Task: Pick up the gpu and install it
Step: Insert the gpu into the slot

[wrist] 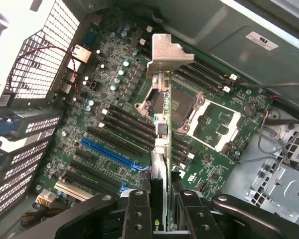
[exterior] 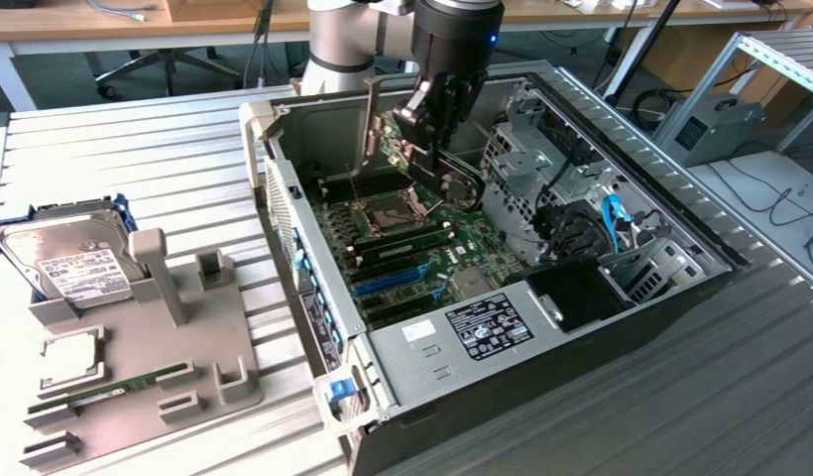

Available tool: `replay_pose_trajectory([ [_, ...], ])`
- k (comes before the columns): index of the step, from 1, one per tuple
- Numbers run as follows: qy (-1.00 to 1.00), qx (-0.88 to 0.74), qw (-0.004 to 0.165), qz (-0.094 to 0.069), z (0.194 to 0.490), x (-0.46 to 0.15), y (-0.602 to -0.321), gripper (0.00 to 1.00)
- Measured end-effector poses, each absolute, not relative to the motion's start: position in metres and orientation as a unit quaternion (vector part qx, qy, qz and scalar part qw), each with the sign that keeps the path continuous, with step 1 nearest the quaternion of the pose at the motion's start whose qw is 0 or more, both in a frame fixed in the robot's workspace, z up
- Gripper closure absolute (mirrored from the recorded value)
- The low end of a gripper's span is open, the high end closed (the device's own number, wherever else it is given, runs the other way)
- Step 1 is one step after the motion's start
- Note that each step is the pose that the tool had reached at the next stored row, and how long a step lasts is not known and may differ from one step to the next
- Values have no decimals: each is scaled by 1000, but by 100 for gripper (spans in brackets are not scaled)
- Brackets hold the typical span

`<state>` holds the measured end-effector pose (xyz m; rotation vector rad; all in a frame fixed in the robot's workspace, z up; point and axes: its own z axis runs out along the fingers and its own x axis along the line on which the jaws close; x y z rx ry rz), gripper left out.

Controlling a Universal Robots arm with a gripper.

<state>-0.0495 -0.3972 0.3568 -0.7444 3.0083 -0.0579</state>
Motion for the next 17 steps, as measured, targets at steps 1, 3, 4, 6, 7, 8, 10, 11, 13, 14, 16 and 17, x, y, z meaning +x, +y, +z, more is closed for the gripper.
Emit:
replay_pose_trajectory([
  [1,970,-241,21,-19,357,-49,-397,74],
  [3,970,-242,21,-19,357,-49,-397,74],
  [4,970,-243,21,-19,357,-49,-397,74],
  [6,969,-244,21,-19,357,-49,-397,74],
  [7,969,-245,21,-19,357,-49,-397,74],
  [8,969,-246,21,-19,357,-49,-397,74],
  [10,969,-247,21,-19,357,-49,-397,74],
  [11,968,-247,21,-19,357,-49,-397,74],
  [13,968,-249,21,-19,357,-49,-397,74],
  [14,968,-250,21,-18,357,-49,-397,74],
  [16,967,-251,21,-18,357,-49,-397,74],
  [17,967,-252,21,-18,357,-49,-397,74],
])
